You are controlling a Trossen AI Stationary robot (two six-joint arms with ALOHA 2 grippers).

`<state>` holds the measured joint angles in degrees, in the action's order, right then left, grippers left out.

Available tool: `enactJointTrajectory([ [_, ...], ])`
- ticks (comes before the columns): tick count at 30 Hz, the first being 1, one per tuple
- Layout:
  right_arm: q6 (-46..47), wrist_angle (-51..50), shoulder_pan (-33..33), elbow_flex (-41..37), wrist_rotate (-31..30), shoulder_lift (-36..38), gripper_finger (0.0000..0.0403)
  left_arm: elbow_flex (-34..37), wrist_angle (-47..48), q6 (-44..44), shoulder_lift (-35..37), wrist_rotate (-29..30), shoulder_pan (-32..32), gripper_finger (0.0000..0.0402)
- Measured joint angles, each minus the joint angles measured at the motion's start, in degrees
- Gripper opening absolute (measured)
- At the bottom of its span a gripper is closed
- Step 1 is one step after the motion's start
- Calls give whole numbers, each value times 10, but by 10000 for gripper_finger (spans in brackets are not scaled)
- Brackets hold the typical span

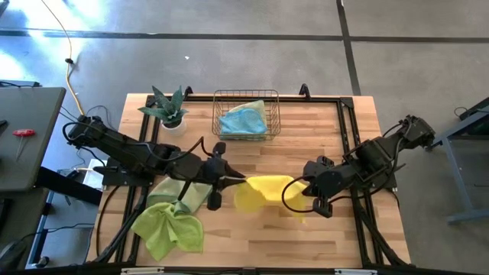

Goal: Fold microfiber towels
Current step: Fold the yellow microfiber cloth

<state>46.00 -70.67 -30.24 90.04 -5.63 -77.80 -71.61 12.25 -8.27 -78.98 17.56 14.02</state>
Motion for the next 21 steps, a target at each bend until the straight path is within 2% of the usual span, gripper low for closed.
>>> enactJointTrajectory([
  [5,0,0,0,0,-12,0,0,0,0,13,0,0,0,101],
  [9,0,-1,0,0,-11,0,0,0,0,29,0,0,0,132],
  [13,-6,1,-1,0,8,0,0,4,10,40,-1,-2,0,145],
  [17,0,15,-2,0,33,0,0,23,14,26,-36,-4,0,146],
  [21,38,19,2,0,37,0,0,23,-56,35,-92,-6,7,143],
])
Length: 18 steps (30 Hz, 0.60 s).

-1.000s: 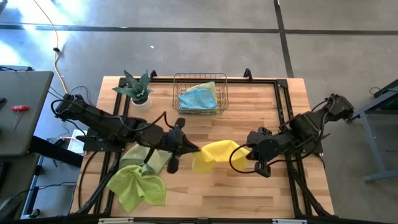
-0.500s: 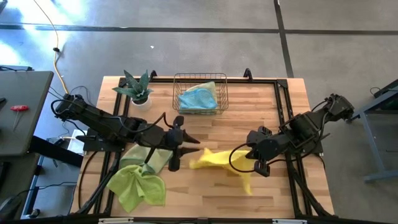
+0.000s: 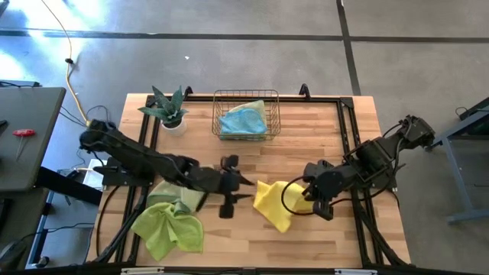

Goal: Fold microfiber towels
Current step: Fold the yellow microfiber cloth

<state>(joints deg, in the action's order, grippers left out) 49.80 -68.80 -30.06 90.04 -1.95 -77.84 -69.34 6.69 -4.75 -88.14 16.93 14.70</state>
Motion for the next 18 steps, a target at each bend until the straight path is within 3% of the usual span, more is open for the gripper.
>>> enactJointTrajectory([
  [4,40,6,15,0,-11,0,0,0,-115,24,-67,18,4,143],
  [9,56,12,43,0,-8,0,0,-18,-239,26,-135,93,3,143],
  [12,52,27,55,0,-6,0,0,-29,-261,26,-159,135,3,143],
  [18,37,73,73,2,-4,0,0,-40,-269,-7,-193,120,2,142],
])
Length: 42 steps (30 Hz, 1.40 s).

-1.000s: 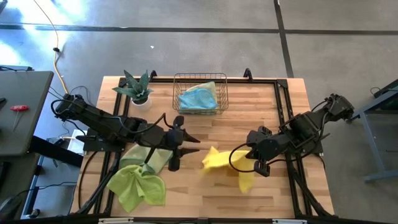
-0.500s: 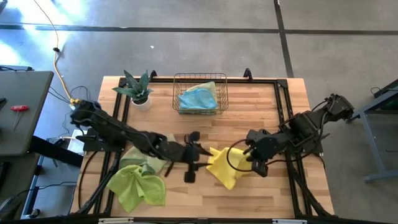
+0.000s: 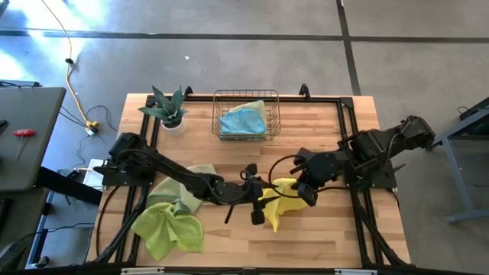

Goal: Fold microfiber towels
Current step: Fold the yellow microfiber cloth

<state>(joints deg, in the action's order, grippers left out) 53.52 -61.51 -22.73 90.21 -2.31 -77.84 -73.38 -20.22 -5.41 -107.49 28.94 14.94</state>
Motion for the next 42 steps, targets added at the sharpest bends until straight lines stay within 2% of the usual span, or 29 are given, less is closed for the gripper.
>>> enactJointTrajectory([
  [3,-1,1,10,14,-4,0,0,0,1,-9,-13,7,8,142],
  [9,-32,2,35,50,-20,0,0,1,29,-55,-26,59,22,142],
  [15,-55,0,61,67,-37,1,0,0,32,-92,-34,75,26,142],
  [21,-74,-49,94,65,-75,-2,0,0,27,-75,-31,160,40,142],
  [23,-75,-56,101,64,-88,-3,0,0,28,-80,-31,166,43,142],
  [27,-88,-45,114,64,-98,-3,0,0,29,-104,-32,174,43,142],
  [33,-90,-26,119,64,-117,-3,0,0,29,-105,-33,265,40,142],
  [42,-90,48,119,64,-183,-3,0,0,19,-110,-33,290,19,142],
])
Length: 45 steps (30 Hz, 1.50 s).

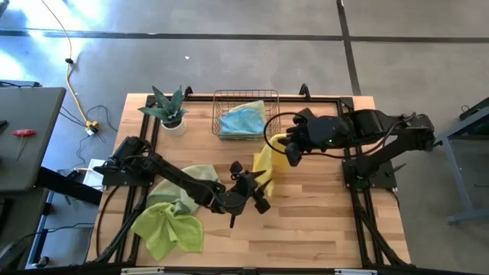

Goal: Fold microfiber towels
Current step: Fold the yellow microfiber cloth

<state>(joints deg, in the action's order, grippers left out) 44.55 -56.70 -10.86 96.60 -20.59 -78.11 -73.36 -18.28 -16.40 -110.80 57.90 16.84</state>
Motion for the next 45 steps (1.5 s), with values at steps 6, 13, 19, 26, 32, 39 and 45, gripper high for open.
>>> enactJointTrajectory([
  [6,-1,38,0,0,-15,-2,0,0,0,0,0,25,-8,142],
  [13,-1,35,-6,0,-4,-15,0,0,2,7,0,112,-7,142],
  [19,-11,40,-5,0,-1,-16,0,-1,47,-5,0,115,1,142],
  [26,-14,47,-5,1,1,-12,0,-1,195,-158,0,89,1,142],
  [32,-20,47,-5,1,2,-12,0,-1,262,-222,0,56,2,142],
  [39,-26,47,-5,1,4,-12,0,-1,324,-298,0,-16,1,142],
  [45,-35,22,-5,1,56,-12,0,0,367,-396,0,-133,1,109],
])
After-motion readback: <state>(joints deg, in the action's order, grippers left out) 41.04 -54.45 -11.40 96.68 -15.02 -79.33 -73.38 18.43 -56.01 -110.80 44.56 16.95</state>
